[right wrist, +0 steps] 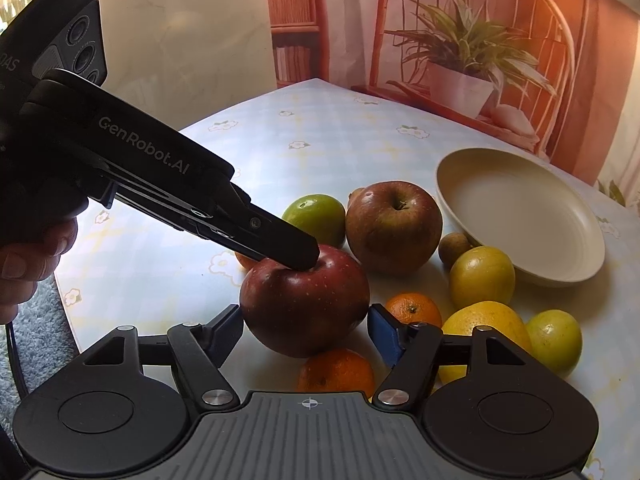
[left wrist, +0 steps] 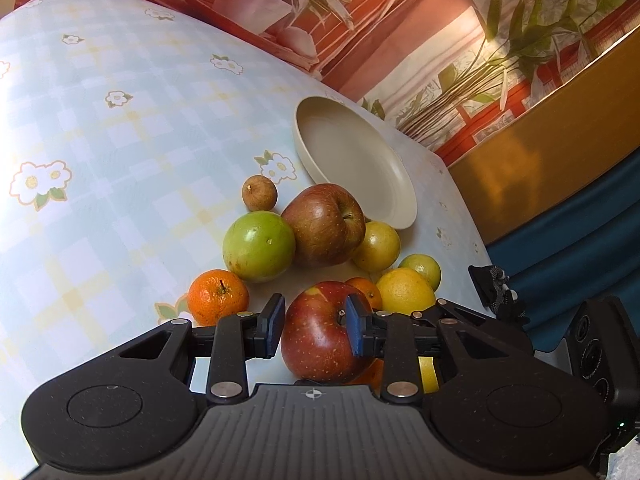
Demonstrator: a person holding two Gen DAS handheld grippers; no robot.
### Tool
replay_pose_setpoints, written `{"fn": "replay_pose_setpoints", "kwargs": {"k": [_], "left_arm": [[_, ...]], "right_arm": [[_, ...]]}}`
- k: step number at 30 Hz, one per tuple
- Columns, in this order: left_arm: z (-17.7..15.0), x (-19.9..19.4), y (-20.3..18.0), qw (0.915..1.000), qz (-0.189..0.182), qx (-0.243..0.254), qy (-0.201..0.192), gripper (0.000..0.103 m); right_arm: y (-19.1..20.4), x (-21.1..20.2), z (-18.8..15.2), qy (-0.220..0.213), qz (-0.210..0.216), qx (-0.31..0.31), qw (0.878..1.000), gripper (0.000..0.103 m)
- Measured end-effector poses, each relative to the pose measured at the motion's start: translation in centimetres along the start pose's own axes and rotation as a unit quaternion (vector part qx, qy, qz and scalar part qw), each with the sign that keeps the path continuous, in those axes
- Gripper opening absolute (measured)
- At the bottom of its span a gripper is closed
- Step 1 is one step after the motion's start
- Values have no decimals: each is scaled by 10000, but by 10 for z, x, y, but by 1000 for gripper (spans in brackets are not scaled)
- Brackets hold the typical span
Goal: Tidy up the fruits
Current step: 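Close the left tool around the large red apple, then carry the red apple onto the cream plate and open the left tool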
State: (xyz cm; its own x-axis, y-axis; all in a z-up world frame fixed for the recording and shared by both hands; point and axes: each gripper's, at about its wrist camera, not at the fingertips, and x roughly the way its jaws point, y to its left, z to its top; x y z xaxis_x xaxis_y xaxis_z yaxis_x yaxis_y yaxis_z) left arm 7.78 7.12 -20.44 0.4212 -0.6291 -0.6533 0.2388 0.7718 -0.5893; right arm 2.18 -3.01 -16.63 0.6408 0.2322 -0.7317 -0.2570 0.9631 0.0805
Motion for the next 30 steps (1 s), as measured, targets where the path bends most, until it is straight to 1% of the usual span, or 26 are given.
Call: {"fn": "replay_pose_setpoints", "kwargs": {"k": [4, 9, 14, 18, 21, 25, 30], "left_arm": [[-1, -2, -4, 10000, 7, 34, -17, 32], [8, -16, -19, 9994, -68, 228, -252, 32], [29, -24, -42, 9968, -128, 578, -544, 32], [54, -20, -61, 9938, -115, 860, -699, 32], [75, -10, -72, 9924, -102, 987, -733, 32], [102, 15, -77, 9931, -51, 994, -617, 32], [128, 49, -68, 9949, 63, 910, -441, 32]], "right_arm": [[1, -5, 0, -101, 6, 22, 9999, 64], [-6, -23, 9, -437, -77, -12, 9990, 64], [-24, -38, 33, -695, -183, -56, 9974, 64], [-47, -39, 53, -842, -260, -6, 9961, 64], [-67, -32, 67, -881, -275, 80, 9957, 64], [-92, -10, 79, -798, -281, 141, 9963, 64], [-118, 25, 87, -650, -203, 244, 9974, 64]]}}
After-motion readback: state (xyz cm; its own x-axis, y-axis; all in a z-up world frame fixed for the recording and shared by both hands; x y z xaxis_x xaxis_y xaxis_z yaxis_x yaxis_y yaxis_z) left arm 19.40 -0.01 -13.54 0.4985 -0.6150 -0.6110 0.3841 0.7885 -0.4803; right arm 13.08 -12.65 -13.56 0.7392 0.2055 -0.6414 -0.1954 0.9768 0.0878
